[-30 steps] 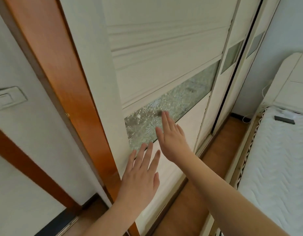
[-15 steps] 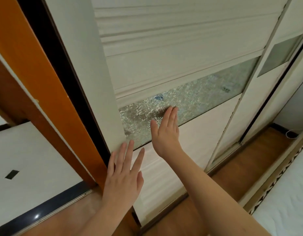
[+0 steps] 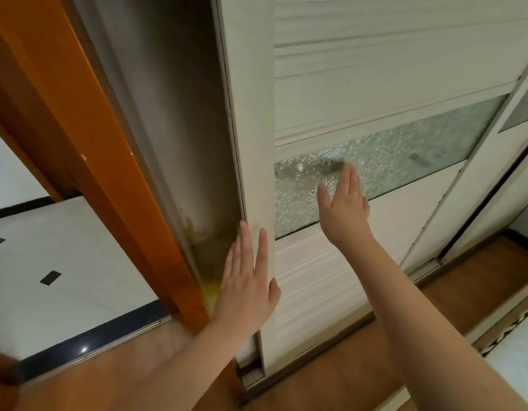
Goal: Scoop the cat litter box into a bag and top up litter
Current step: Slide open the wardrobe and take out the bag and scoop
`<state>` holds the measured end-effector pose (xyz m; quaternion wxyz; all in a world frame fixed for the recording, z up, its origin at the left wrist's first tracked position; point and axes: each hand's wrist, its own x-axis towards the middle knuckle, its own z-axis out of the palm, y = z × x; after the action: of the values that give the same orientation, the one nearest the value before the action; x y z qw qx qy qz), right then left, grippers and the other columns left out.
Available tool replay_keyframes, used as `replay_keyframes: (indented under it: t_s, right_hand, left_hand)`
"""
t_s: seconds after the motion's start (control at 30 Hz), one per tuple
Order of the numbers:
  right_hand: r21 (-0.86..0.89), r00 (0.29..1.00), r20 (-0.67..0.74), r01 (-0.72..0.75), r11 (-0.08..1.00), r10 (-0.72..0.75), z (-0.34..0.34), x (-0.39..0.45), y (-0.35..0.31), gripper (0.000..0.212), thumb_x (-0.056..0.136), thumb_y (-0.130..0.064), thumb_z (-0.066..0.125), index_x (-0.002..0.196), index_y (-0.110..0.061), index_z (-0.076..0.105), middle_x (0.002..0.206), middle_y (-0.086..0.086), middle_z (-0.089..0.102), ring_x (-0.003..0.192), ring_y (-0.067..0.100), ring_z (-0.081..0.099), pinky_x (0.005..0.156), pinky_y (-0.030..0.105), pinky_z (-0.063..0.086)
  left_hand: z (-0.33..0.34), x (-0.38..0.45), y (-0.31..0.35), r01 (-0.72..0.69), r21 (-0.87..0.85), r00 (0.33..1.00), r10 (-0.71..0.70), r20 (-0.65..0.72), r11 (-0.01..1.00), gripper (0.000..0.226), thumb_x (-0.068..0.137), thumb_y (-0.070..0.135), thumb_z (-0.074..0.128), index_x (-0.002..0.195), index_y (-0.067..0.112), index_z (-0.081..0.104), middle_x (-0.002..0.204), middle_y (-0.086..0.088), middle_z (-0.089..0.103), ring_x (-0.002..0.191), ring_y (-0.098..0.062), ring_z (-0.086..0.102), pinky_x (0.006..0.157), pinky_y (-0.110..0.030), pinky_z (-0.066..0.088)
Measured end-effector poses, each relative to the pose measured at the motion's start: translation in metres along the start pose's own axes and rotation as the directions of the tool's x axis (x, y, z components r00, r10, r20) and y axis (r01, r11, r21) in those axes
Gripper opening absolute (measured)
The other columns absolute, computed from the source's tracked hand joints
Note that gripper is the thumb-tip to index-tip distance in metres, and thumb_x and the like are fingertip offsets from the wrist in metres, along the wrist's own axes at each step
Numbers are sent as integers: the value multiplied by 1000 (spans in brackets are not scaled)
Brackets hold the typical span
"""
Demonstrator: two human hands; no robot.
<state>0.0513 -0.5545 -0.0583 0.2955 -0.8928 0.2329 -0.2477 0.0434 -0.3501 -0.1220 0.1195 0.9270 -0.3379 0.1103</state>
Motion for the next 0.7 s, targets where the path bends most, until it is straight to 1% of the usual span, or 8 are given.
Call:
replay_keyframes:
  t_s: [0.07,0.1,0.17,0.23,0.27,0.33,0.53,0.7]
  right_hand:
    - [12,974,-131,188,982,-185,-12,-7,-22,66,100,-44,31,153,-20,1,161,1,3,147,15,2,118,42,4]
    - [-10,939,-180,295,955,-292,-18,-11,-35,65,99,-42,35,153,-22,5,161,1,7,147,15,5,117,40,6]
    - [-105,849,-234,462,881,-473,-26,-14,-56,66,98,-42,41,153,-21,11,160,2,13,147,17,10,117,40,13]
    - [-189,785,-241,538,821,-570,-28,-12,-70,69,97,-47,45,152,-18,15,159,5,16,147,19,13,117,42,19]
    - [-214,777,-228,547,809,-586,-26,-10,-75,72,96,-51,46,152,-17,15,159,6,15,147,20,13,117,42,20]
    - [-238,794,-209,525,817,-571,-19,-6,-81,79,93,-56,48,152,-17,13,159,9,11,147,22,13,117,40,18]
    - [-311,830,-256,414,855,-495,-8,5,-75,80,93,-42,53,152,-15,7,159,14,6,147,26,13,117,42,22]
    - [-359,852,-257,355,863,-457,-17,18,-58,81,94,-45,52,153,-18,3,160,10,4,147,23,10,117,41,18]
  left_hand:
    - [1,7,11,10,-43,999,-8,54,999,97,96,40,47,147,17,-32,146,-18,-49,140,-31,-35,116,-38,-11]
    - [1,10,15,21,-56,996,-16,85,998,98,96,43,46,146,18,-34,141,-17,-54,135,-31,-41,116,-38,-12]
    - [1,16,23,35,-69,990,-25,140,997,100,95,47,47,145,21,-35,137,-17,-58,131,-32,-46,114,-39,-11]
    - [1,20,24,22,-71,986,-9,167,997,101,94,50,46,144,22,-37,136,-16,-59,130,-32,-47,115,-40,-11]
    - [2,21,24,7,-76,985,6,172,997,101,94,49,46,144,23,-38,136,-16,-59,131,-32,-48,116,-41,-11]
    - [6,24,23,-27,-99,985,43,166,995,101,93,47,47,145,22,-37,138,-15,-57,133,-32,-47,120,-44,-7]
    - [17,38,26,-132,-115,981,146,127,985,98,91,43,46,148,22,-31,142,-17,-53,138,-32,-40,121,-43,-6]
    - [27,54,30,-228,-69,968,233,94,971,98,88,42,43,148,15,-30,149,-18,-45,140,-30,-38,118,-40,-8]
